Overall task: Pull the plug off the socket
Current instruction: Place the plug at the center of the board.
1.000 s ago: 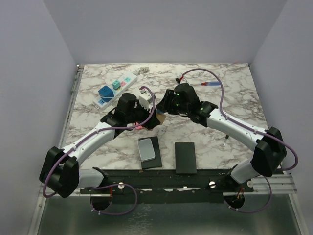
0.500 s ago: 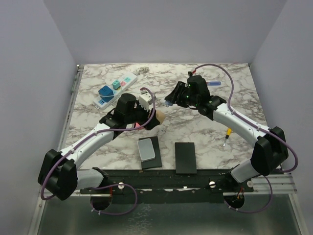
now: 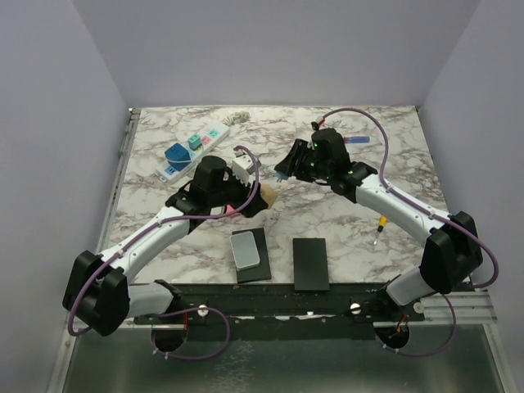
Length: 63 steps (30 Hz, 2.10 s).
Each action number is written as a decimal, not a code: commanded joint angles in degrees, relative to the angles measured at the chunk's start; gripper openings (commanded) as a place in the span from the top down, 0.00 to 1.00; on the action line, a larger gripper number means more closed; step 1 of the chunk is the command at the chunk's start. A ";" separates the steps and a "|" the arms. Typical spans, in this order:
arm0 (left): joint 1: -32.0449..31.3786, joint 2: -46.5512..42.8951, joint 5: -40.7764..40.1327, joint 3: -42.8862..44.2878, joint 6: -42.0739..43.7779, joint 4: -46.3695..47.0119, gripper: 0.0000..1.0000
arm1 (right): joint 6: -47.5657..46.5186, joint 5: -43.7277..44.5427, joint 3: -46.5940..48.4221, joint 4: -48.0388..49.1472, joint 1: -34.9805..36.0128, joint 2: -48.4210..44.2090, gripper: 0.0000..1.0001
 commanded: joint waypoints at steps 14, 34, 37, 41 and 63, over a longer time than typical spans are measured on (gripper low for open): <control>16.20 -8.79 4.39 -4.19 -13.83 17.14 1.00 | -13.42 0.30 1.94 -12.89 -0.93 4.92 0.99; 16.40 -10.89 -6.91 -4.44 -11.17 12.03 1.00 | -17.65 14.33 9.10 -28.25 -0.86 18.55 0.93; 16.41 -10.74 -6.74 -4.53 -11.39 12.07 1.00 | -17.26 13.24 8.66 -26.49 -0.91 19.19 0.89; 16.41 -10.43 -6.43 -4.43 -11.50 12.02 1.00 | -16.66 12.62 9.06 -25.50 -0.87 20.38 0.78; 16.41 -10.83 -5.45 -4.26 -12.52 13.03 1.00 | -15.60 12.41 4.44 -19.22 -0.86 15.46 0.27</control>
